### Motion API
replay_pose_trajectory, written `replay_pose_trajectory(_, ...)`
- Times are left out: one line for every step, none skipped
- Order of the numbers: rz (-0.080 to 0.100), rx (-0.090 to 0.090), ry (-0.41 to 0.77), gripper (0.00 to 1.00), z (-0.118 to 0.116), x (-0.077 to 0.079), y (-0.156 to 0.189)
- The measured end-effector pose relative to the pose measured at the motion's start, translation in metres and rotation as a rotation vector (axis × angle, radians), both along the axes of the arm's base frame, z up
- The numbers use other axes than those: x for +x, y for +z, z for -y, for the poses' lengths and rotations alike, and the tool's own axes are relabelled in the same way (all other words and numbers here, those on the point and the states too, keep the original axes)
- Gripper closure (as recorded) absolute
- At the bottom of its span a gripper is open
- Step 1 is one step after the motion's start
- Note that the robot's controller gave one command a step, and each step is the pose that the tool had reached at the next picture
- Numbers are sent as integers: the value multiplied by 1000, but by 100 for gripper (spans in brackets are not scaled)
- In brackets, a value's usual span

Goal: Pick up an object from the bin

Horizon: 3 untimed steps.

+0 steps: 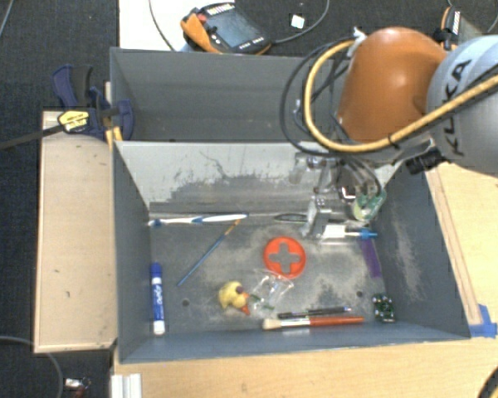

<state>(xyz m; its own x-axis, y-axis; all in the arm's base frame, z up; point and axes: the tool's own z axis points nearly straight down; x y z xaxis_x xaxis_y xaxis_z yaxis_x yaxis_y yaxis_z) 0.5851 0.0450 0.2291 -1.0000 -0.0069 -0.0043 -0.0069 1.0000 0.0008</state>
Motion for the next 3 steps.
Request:
replay_pose_trajectory(2, -2, 330, 0, 12, -18, -99)
replay_pose_trajectory(8, -1, 331, 0, 19, -18, -72)
replay_pose_trajectory(-2, 0, 337, 0, 6, -17, -114)
